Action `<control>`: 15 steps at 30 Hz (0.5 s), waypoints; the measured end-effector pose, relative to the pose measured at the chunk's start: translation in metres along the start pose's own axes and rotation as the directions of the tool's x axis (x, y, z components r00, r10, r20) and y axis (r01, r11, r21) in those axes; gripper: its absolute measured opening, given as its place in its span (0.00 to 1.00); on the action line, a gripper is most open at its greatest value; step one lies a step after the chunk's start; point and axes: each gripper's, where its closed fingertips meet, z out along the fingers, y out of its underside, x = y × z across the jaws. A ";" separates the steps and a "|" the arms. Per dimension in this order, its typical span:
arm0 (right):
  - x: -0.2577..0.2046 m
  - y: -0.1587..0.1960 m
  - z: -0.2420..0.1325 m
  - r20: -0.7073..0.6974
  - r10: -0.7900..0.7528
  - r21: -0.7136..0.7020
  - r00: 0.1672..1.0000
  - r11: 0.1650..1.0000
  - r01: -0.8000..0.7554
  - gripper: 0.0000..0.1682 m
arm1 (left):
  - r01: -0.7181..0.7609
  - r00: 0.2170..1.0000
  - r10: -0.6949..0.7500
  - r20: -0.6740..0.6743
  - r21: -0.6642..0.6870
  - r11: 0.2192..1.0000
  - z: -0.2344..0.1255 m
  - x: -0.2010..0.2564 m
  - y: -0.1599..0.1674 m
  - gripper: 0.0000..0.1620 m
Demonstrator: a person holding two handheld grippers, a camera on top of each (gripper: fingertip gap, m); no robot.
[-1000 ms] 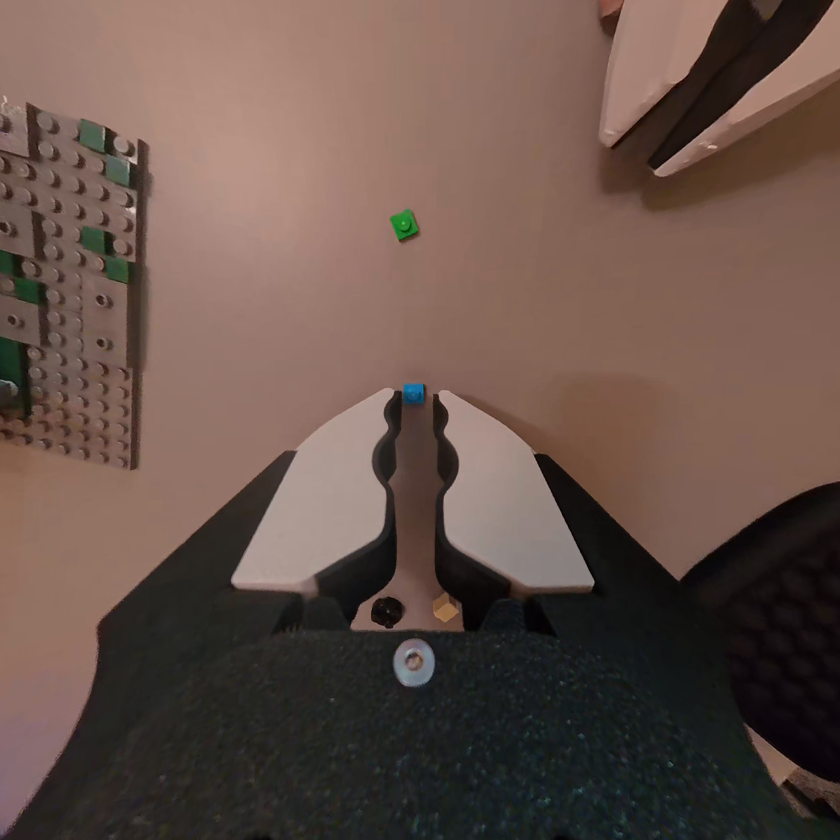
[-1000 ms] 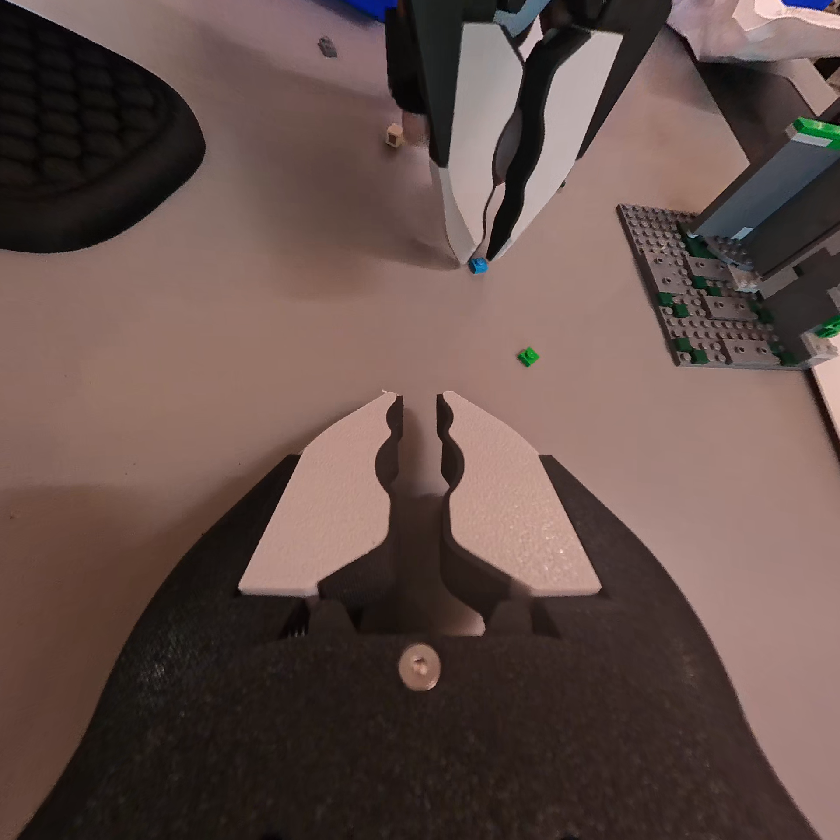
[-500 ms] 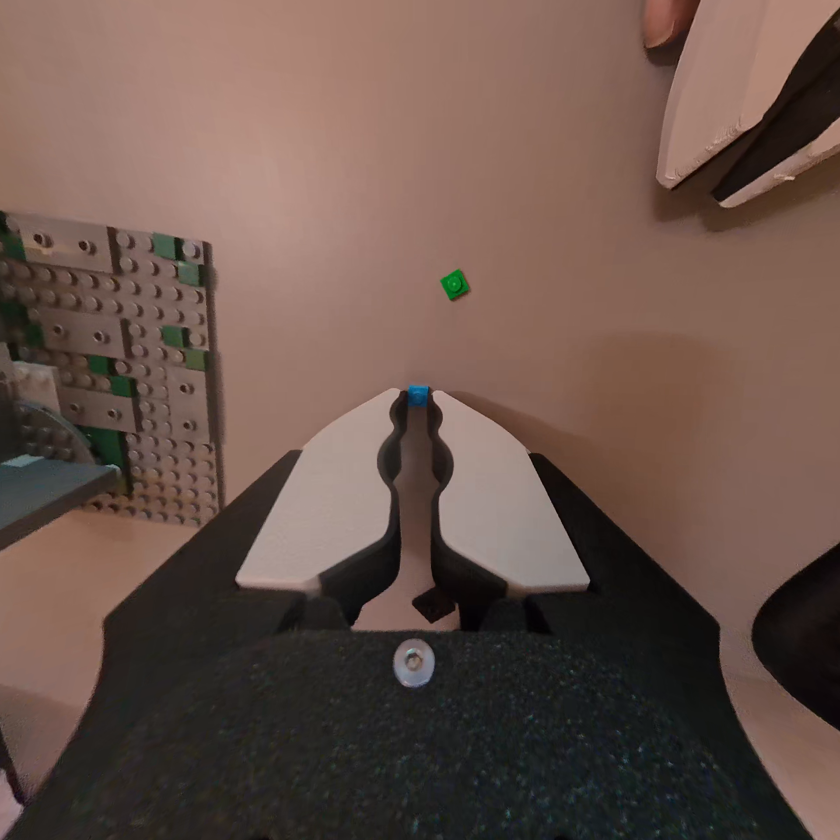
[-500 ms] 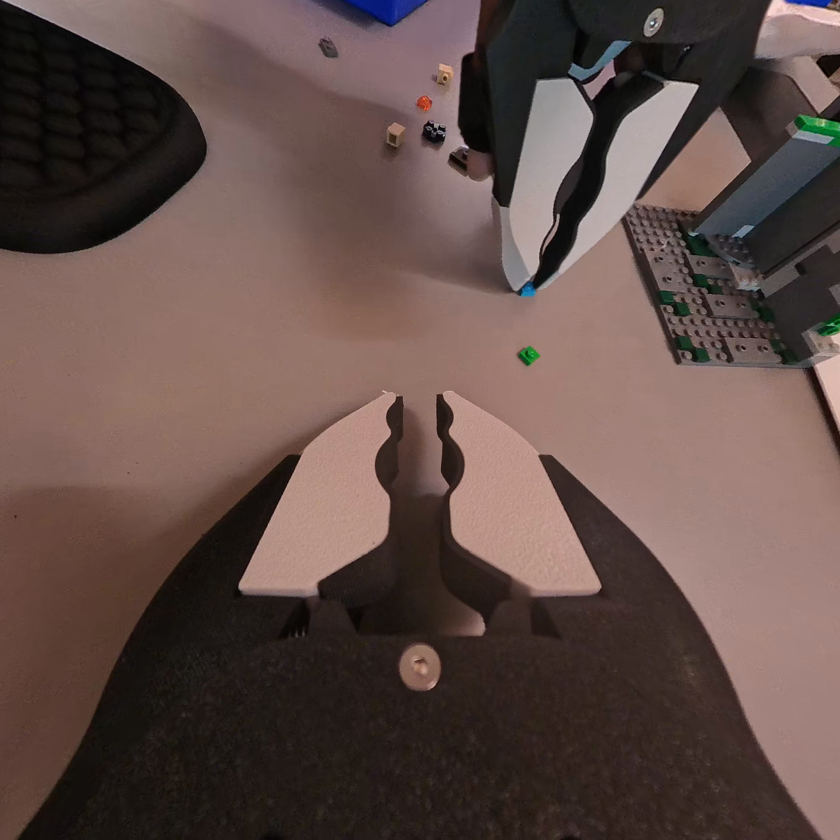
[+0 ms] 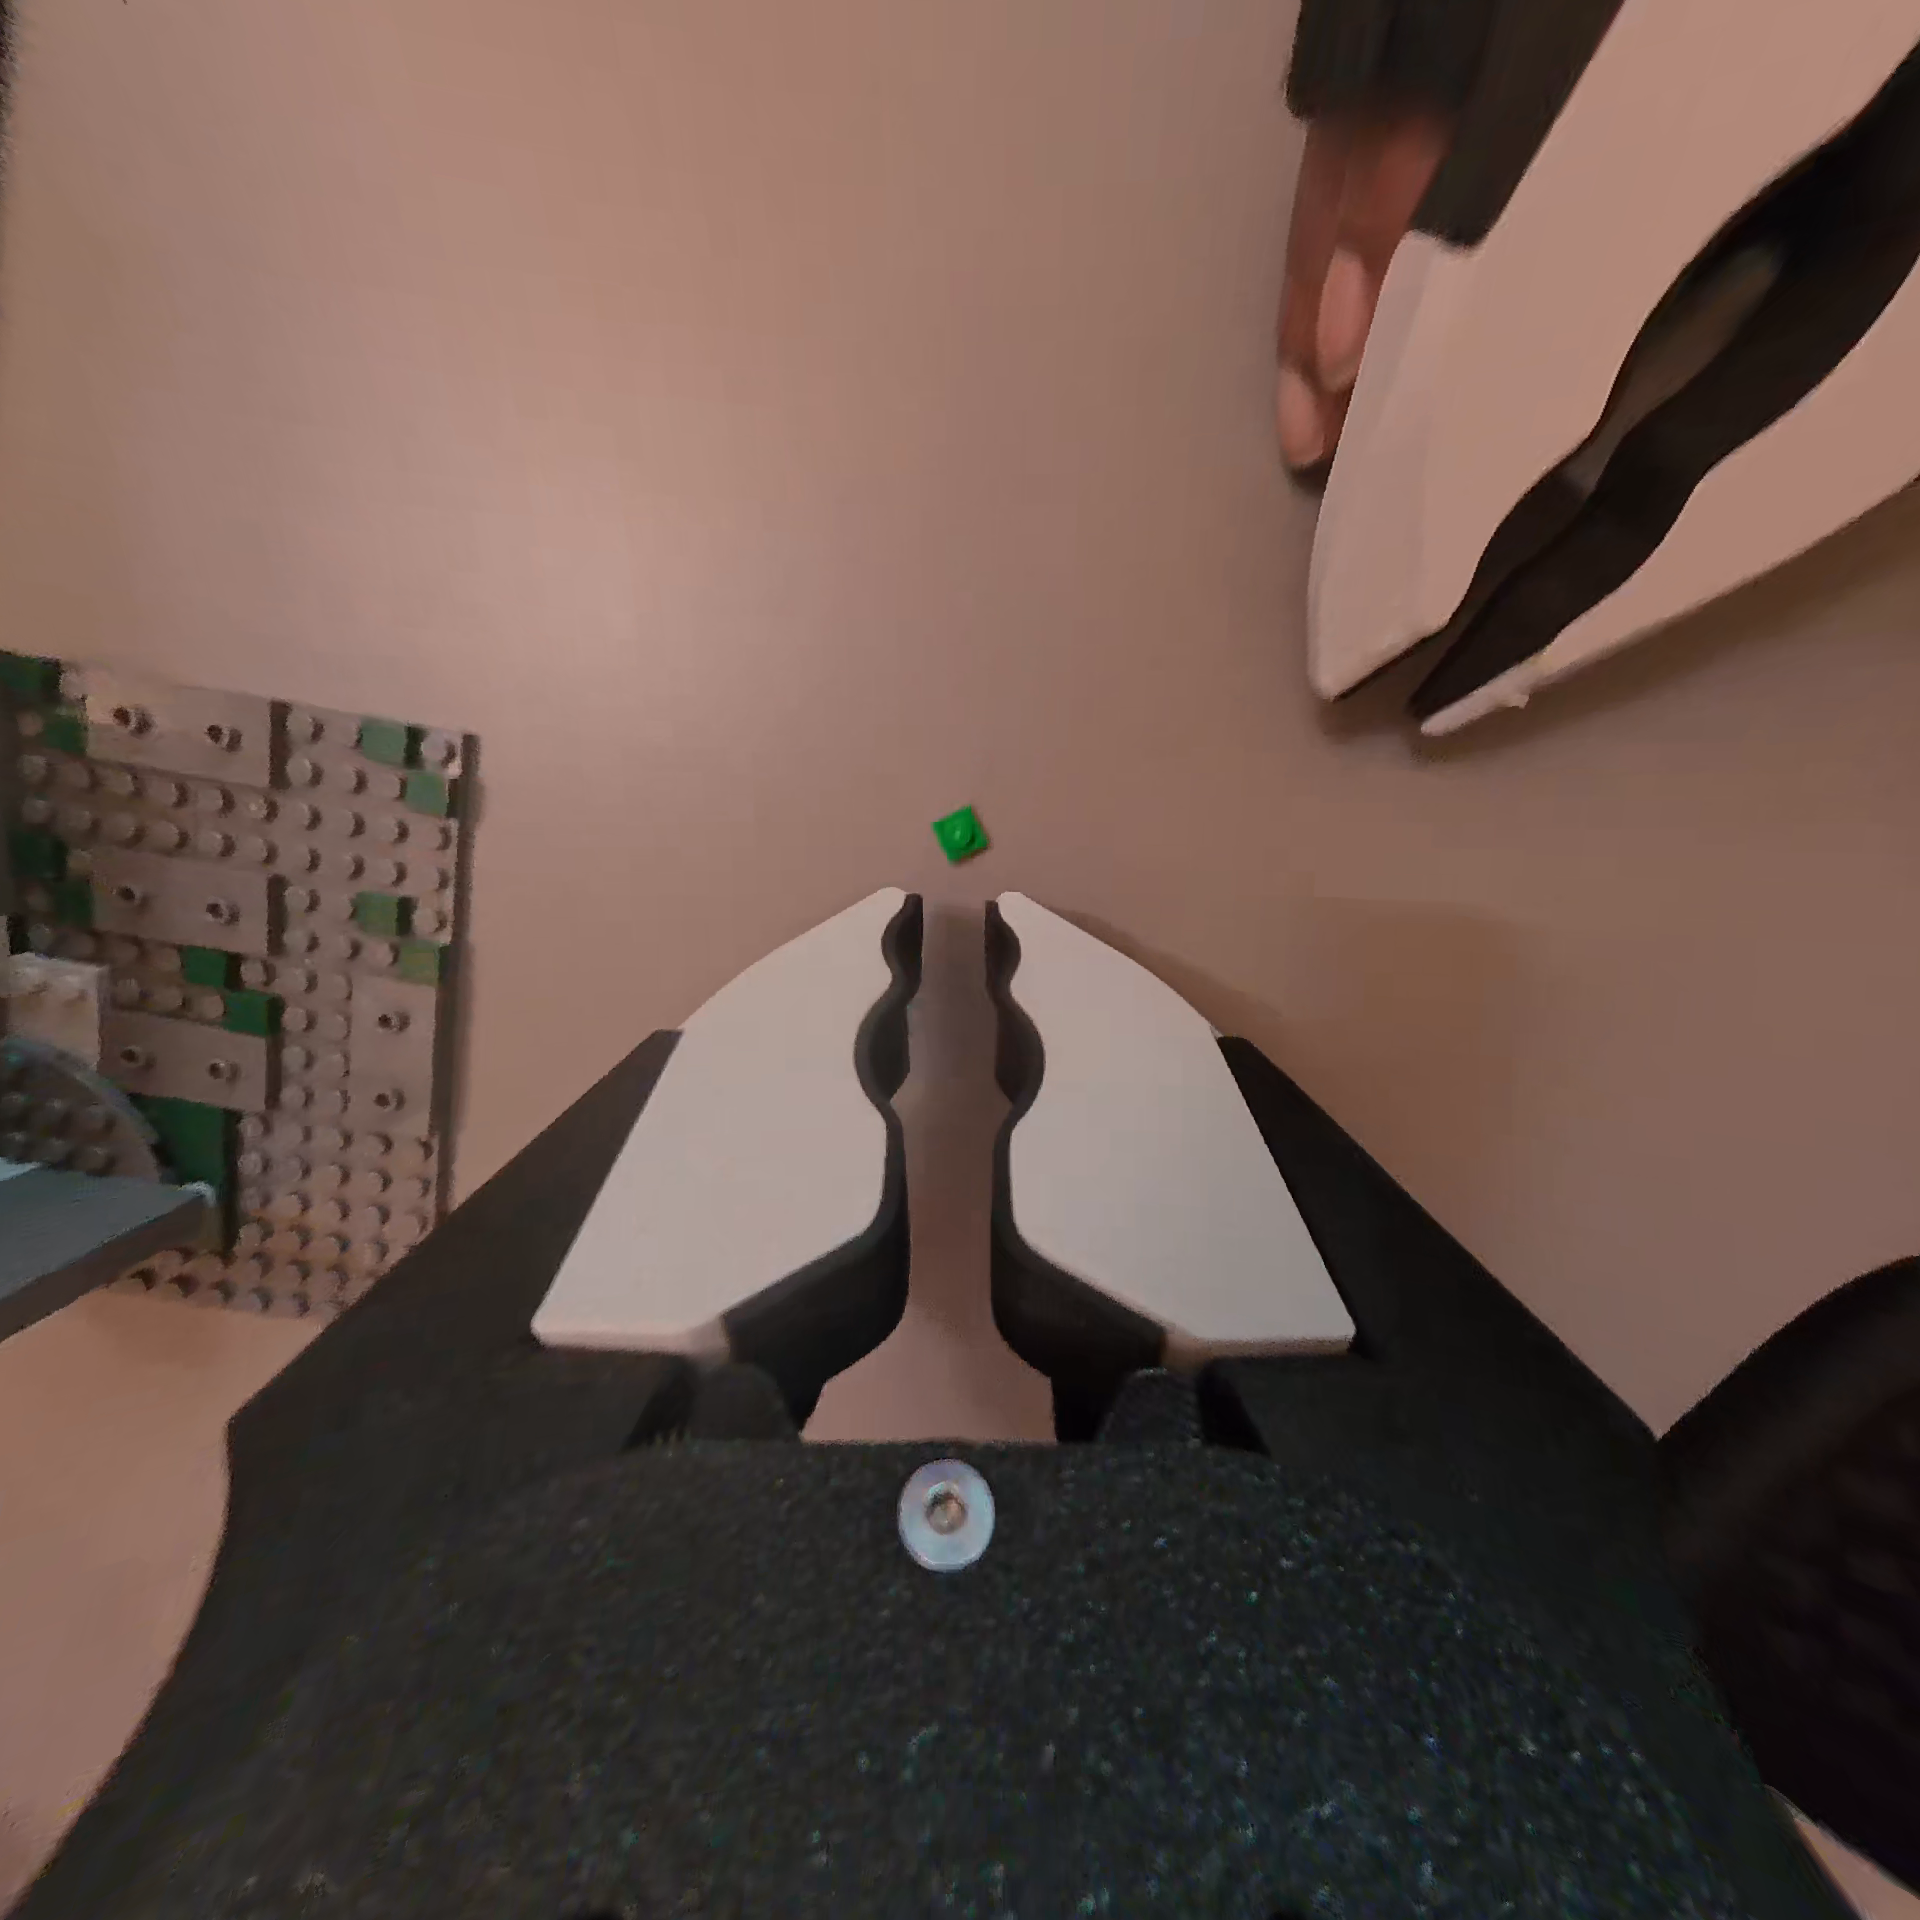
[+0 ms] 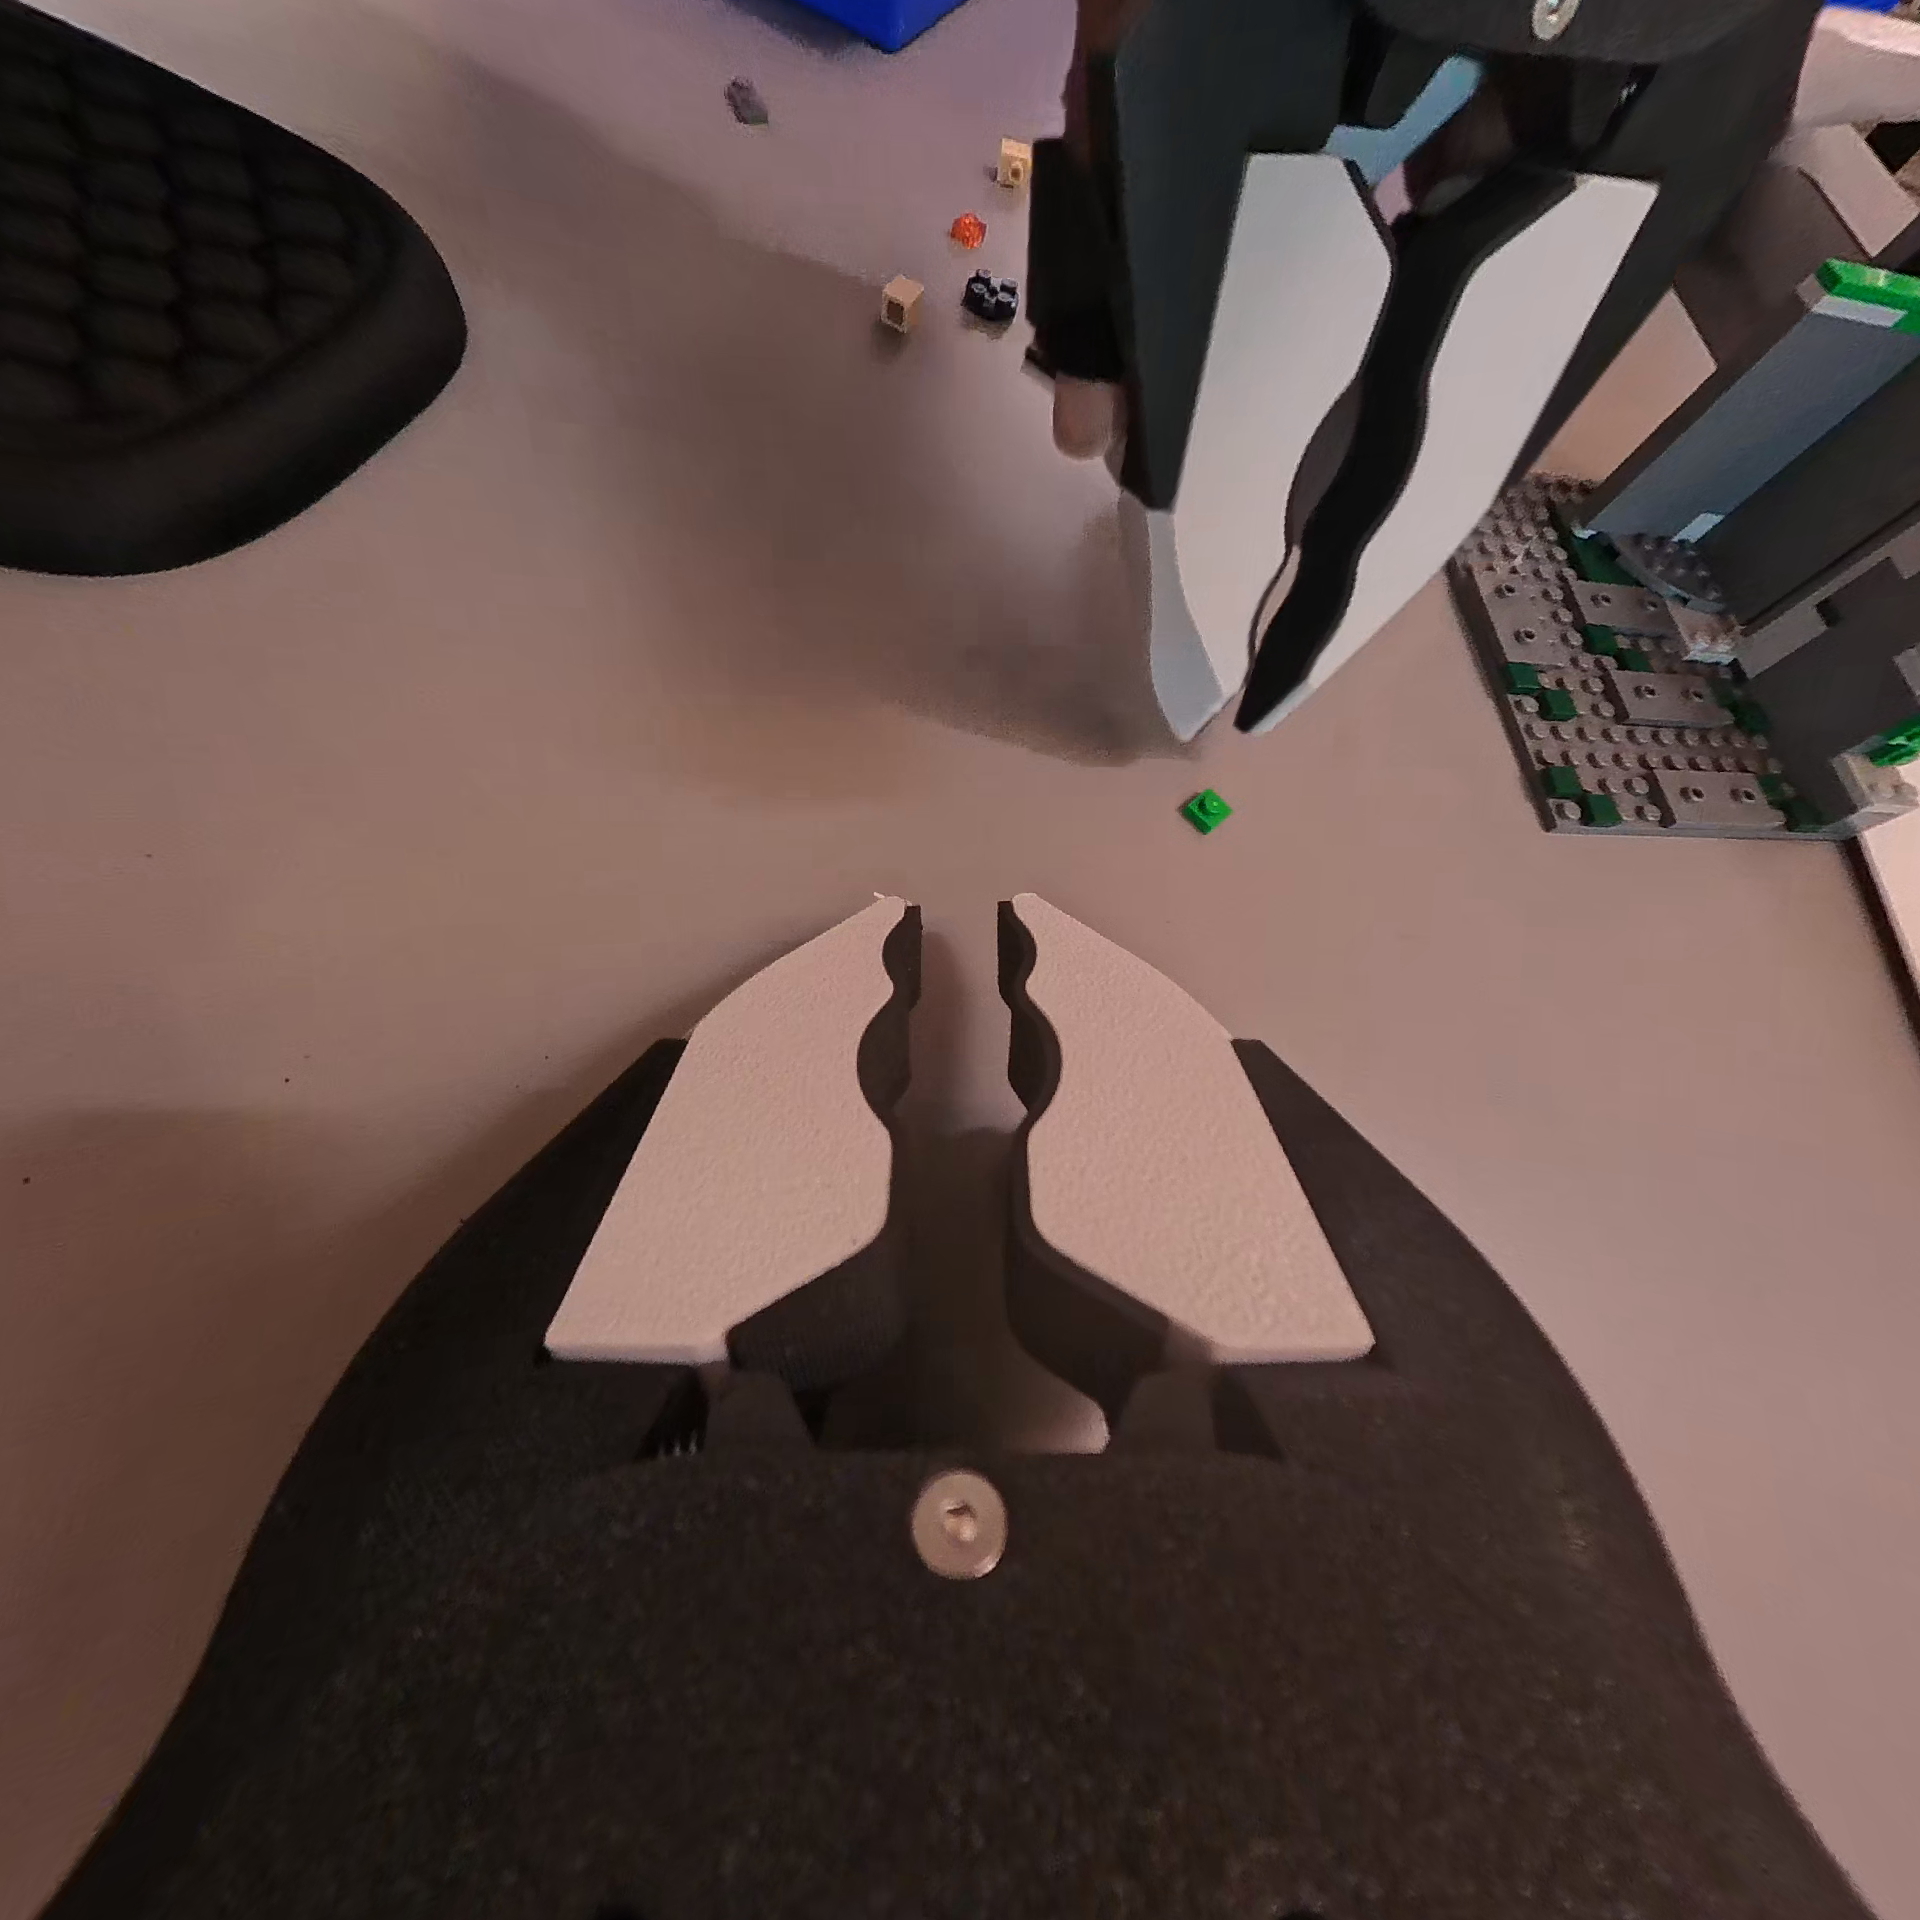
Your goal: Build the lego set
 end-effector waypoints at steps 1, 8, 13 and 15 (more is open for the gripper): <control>0.000 0.000 0.000 0.000 -0.001 0.000 1.000 1.000 0.001 0.08 | 0.016 1.000 -0.016 -0.007 0.007 1.000 0.002 0.001 -0.003 0.07; 0.000 0.000 0.000 0.001 -0.001 0.001 1.000 1.000 0.001 0.08 | 0.090 0.996 -0.090 -0.008 0.003 0.996 0.013 -0.003 -0.009 0.05; 0.000 0.000 0.000 0.001 0.000 0.000 1.000 1.000 0.000 0.08 | 0.030 1.000 -0.030 0.009 -0.032 0.999 0.011 -0.004 -0.004 0.03; 0.000 0.000 0.000 0.001 0.000 0.000 1.000 1.000 0.000 0.08 | 0.001 1.000 0.000 0.012 -0.050 0.999 0.010 -0.005 -0.001 0.03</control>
